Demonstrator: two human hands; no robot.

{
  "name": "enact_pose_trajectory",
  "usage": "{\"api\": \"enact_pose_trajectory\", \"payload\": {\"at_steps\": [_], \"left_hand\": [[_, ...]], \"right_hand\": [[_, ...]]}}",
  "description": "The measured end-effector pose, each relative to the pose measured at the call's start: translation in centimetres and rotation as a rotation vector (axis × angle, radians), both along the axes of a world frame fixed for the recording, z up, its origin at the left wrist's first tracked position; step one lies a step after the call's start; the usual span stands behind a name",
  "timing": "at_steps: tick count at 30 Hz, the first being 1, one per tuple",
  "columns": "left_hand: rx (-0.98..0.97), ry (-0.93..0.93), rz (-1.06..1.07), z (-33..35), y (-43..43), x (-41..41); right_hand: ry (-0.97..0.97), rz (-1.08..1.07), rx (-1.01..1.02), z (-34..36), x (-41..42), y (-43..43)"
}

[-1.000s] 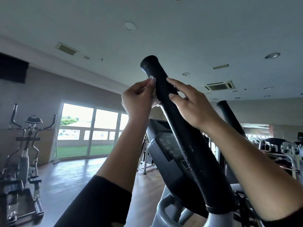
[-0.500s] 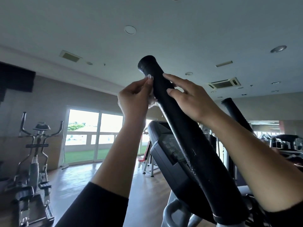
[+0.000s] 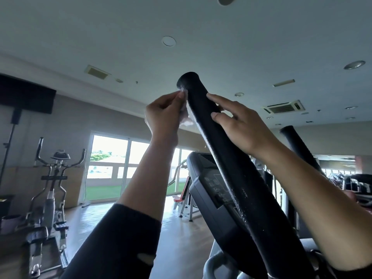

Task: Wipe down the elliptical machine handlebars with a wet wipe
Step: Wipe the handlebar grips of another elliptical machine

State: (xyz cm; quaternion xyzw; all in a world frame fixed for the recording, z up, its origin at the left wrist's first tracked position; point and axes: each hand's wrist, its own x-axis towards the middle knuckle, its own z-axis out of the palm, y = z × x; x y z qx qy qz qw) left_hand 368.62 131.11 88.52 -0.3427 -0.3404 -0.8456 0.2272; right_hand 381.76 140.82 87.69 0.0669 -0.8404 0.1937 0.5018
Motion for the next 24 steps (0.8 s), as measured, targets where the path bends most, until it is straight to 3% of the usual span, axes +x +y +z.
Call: {"api": "enact_pose_trajectory", "payload": {"at_steps": [5,12,24], "left_hand": [[0.059,-0.071,-0.001,1.8,0.8,0.0],[-0.010,0.064,-0.101,-2.9,0.8,2.4],[0.012,0.003,-0.212,-9.0,1.7,6.7]], "right_hand": [[0.012,-0.011,0.003,-0.2,0.3,0.0],[0.005,0.000,-0.037,-1.8,1.6,0.3],[-0.004,-0.005,-0.050,-5.1,4.5,-0.2]]}}
